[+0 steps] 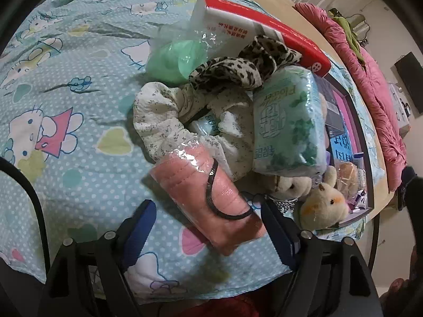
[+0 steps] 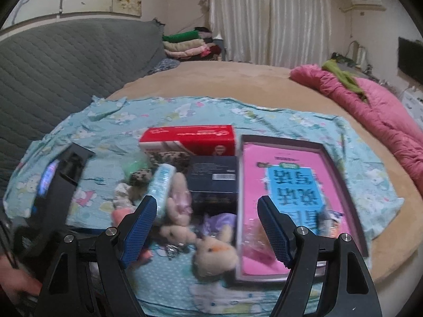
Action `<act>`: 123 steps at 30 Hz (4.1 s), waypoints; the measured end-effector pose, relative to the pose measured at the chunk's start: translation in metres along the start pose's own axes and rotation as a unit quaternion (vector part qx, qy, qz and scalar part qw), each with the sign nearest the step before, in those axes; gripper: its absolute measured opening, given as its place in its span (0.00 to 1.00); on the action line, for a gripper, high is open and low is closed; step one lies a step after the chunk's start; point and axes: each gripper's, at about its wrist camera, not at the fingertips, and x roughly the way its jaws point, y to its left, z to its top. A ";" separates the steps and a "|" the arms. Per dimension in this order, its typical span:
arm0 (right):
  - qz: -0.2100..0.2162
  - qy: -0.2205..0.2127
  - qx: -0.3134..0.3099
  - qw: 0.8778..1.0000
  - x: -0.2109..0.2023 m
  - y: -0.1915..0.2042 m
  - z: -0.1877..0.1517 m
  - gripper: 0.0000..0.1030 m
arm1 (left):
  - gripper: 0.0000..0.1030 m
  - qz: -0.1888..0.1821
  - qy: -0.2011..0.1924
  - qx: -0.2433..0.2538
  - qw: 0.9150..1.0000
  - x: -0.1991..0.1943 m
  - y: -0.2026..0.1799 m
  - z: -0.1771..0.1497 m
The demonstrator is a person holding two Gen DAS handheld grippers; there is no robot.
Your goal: Organize soft objects
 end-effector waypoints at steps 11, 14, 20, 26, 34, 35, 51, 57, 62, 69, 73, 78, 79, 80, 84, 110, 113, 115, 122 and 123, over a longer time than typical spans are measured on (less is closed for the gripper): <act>0.041 0.071 -0.026 0.996 0.054 0.033 0.012 0.55 | 0.57 -0.016 -0.017 -0.012 1.000 0.002 0.017 -0.004; 0.039 0.087 -0.028 0.995 0.066 0.039 0.011 0.51 | 0.55 -0.021 -0.020 -0.008 1.000 0.000 0.023 -0.008; 0.035 0.100 -0.037 0.994 0.080 0.047 0.013 0.35 | 0.52 -0.040 -0.021 -0.014 0.999 -0.009 0.046 -0.017; 0.030 0.113 -0.046 0.992 0.094 0.055 0.014 0.28 | 0.52 -0.049 -0.020 -0.017 0.998 -0.015 0.062 -0.022; 0.040 0.114 -0.039 0.992 0.099 0.054 0.012 0.19 | 0.50 -0.051 -0.020 -0.018 0.998 -0.019 0.063 -0.023; 0.045 0.111 -0.034 0.992 0.096 0.052 0.013 0.19 | 0.50 -0.051 -0.020 -0.018 0.998 -0.020 0.063 -0.023; 0.089 0.055 0.030 0.994 0.042 0.016 0.018 0.19 | 0.48 -0.035 -0.055 -0.021 0.998 -0.059 0.069 -0.030; 0.096 0.039 0.040 0.994 0.031 0.009 0.021 0.19 | 0.47 -0.017 -0.080 -0.006 0.997 -0.076 0.062 -0.026; 0.100 0.028 0.052 0.993 0.023 0.001 0.022 0.19 | 0.47 0.000 -0.101 0.007 0.995 -0.088 0.049 -0.024; 0.099 0.014 0.069 0.993 0.015 -0.014 0.021 0.19 | 0.47 0.017 -0.117 0.028 0.993 -0.099 0.033 -0.022; 0.096 0.005 0.075 0.993 0.011 -0.021 0.021 0.19 | 0.47 0.025 -0.125 0.044 0.991 -0.105 0.020 -0.021; 0.095 -0.009 0.081 0.992 0.003 -0.029 0.020 0.19 | 0.47 0.029 -0.129 0.058 0.989 -0.109 0.006 -0.022; 0.095 -0.012 0.083 0.992 0.001 -0.031 0.020 0.19 | 0.47 0.031 -0.132 0.064 0.989 -0.111 0.001 -0.023; 0.096 -0.015 0.085 0.992 0.000 -0.033 0.020 0.19 | 0.47 0.031 -0.133 0.068 0.988 -0.112 -0.002 -0.023; 0.093 -0.027 0.089 0.991 -0.006 -0.040 0.021 0.19 | 0.47 0.032 -0.141 0.085 0.986 -0.119 -0.020 -0.022; 0.073 -0.072 0.114 0.988 -0.035 -0.080 0.019 0.19 | 0.47 0.035 -0.151 0.145 0.977 -0.128 -0.095 -0.021; 0.062 -0.077 0.114 0.989 -0.038 -0.084 0.018 0.19 | 0.47 0.035 -0.151 0.150 0.976 -0.126 -0.101 -0.021; 0.056 -0.078 0.117 0.988 -0.040 -0.089 0.018 0.19 | 0.47 0.035 -0.150 0.154 0.976 -0.125 -0.106 -0.020; 0.029 -0.084 0.140 0.986 -0.043 -0.119 0.015 0.19 | 0.47 0.027 -0.145 0.171 0.974 -0.115 -0.130 -0.017; 0.025 -0.084 0.146 0.985 -0.043 -0.124 0.014 0.19 | 0.47 0.025 -0.143 0.175 0.974 -0.113 -0.134 -0.017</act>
